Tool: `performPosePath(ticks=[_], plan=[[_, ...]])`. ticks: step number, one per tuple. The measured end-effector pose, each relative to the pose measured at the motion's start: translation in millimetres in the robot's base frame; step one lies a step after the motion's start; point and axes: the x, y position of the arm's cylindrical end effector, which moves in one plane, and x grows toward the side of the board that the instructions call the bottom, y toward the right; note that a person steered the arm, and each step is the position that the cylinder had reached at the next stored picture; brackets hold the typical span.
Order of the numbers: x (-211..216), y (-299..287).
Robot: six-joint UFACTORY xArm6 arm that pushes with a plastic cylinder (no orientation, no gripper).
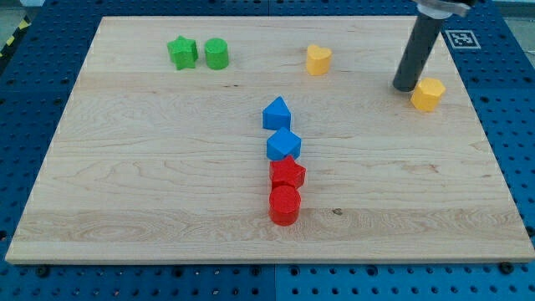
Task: Point your arm closer to the green circle
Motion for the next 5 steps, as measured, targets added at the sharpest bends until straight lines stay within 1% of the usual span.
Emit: performPosePath(ticks=[2, 3, 4, 5], plan=[[10, -92], [9, -158], [-5, -212], [-43, -226]])
